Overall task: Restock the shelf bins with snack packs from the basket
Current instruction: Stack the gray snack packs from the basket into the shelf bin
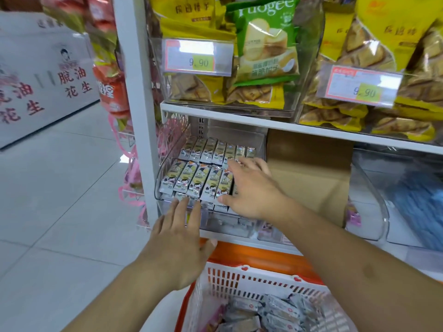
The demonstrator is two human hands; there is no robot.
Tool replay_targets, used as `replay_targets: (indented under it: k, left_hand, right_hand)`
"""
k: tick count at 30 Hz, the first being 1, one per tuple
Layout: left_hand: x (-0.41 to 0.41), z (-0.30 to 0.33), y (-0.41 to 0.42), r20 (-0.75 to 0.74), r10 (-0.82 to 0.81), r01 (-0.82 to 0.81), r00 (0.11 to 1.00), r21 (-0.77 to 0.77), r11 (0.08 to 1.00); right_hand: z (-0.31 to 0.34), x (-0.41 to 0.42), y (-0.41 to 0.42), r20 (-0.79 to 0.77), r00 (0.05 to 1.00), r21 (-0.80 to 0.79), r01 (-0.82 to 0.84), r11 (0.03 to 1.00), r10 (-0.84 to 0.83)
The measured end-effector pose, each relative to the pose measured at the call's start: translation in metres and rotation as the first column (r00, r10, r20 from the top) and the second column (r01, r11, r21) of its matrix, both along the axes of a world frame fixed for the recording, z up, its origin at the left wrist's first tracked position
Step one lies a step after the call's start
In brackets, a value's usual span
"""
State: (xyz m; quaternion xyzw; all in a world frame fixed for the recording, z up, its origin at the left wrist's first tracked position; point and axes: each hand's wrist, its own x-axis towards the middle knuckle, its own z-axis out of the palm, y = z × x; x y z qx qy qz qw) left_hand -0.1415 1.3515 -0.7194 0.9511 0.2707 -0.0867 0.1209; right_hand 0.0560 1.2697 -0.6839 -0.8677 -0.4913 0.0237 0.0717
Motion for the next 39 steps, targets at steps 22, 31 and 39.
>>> replay_targets:
  k: [22, 31, 39]
  left_hand:
    - [-0.001, -0.023, -0.044, 0.330, -0.026, 0.040, 0.943, -0.035, 0.999]
    - [-0.035, -0.167, -0.053, 0.028, 0.197, -0.186, 0.980, -0.219, 0.958]
    - [-0.040, -0.229, -0.072, 0.039, 0.409, -0.386, 0.912, -0.259, 0.885]
  right_hand:
    - [-0.040, -0.038, -0.107, -0.112, 0.980, 0.354, -0.113, 0.928, 0.162]
    - [-0.206, -0.047, -0.199, -0.392, 0.896, -0.232, 0.125, 0.965, -0.210]
    - [-0.294, -0.050, -0.209, -0.462, 0.812, -0.326, 0.219, 0.920, -0.357]
